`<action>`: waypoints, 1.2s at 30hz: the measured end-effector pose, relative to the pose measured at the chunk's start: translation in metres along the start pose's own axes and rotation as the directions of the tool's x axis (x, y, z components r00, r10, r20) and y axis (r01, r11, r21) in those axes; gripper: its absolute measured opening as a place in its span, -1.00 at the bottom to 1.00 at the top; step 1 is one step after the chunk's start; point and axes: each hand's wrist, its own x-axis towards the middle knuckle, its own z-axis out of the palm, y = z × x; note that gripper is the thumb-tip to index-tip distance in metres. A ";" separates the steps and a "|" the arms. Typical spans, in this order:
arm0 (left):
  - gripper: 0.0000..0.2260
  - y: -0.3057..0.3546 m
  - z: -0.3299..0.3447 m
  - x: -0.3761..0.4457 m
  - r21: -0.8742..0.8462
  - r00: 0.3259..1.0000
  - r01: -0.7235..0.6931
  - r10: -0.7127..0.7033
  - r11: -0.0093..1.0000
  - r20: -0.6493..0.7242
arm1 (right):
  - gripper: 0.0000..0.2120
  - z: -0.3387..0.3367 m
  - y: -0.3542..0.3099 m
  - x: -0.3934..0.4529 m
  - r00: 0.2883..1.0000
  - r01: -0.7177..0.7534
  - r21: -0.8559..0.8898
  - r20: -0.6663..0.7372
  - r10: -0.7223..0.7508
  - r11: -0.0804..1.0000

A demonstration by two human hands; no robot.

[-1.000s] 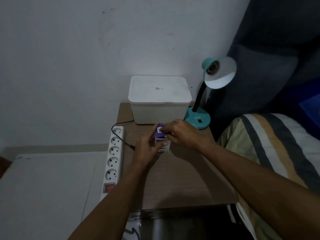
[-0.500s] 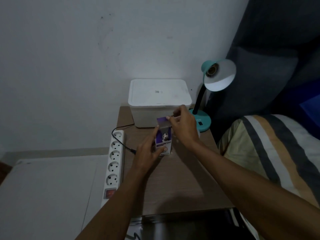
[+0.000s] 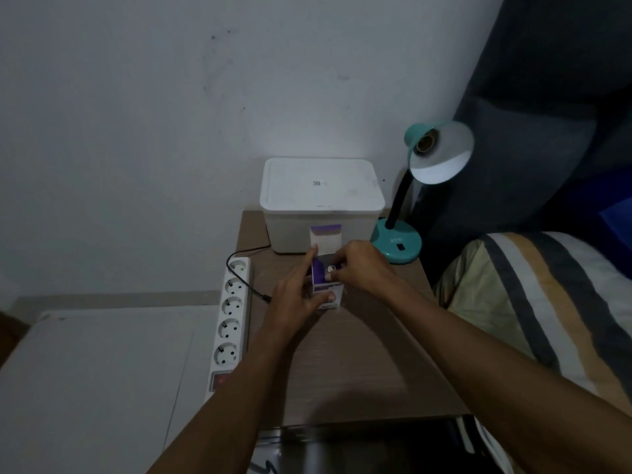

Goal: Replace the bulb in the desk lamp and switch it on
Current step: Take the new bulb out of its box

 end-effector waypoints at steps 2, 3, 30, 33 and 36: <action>-0.05 0.002 -0.001 0.000 -0.006 1.000 0.013 -0.013 1.000 -0.009 | -0.80 0.004 -0.002 0.002 1.000 0.016 -0.016 -0.008 -0.016 1.000; -0.04 0.002 -0.001 -0.001 -0.005 1.000 0.017 -0.017 1.000 -0.014 | -0.82 0.006 -0.003 0.001 0.999 0.043 -0.018 -0.021 -0.043 0.999; -0.03 0.017 -0.005 0.003 -0.069 0.996 0.080 -0.077 0.994 0.046 | -0.83 -0.028 -0.013 -0.004 0.805 0.157 0.701 -0.499 0.321 0.696; -0.03 0.019 -0.004 0.002 -0.099 0.994 0.093 -0.087 0.991 0.058 | -0.76 -0.023 0.001 0.008 0.809 -0.068 0.871 -0.237 0.538 0.486; -0.02 0.017 -0.006 0.004 -0.118 0.994 0.104 -0.099 0.988 0.050 | -0.75 -0.021 0.006 0.012 0.843 -0.267 0.868 0.000 0.537 0.418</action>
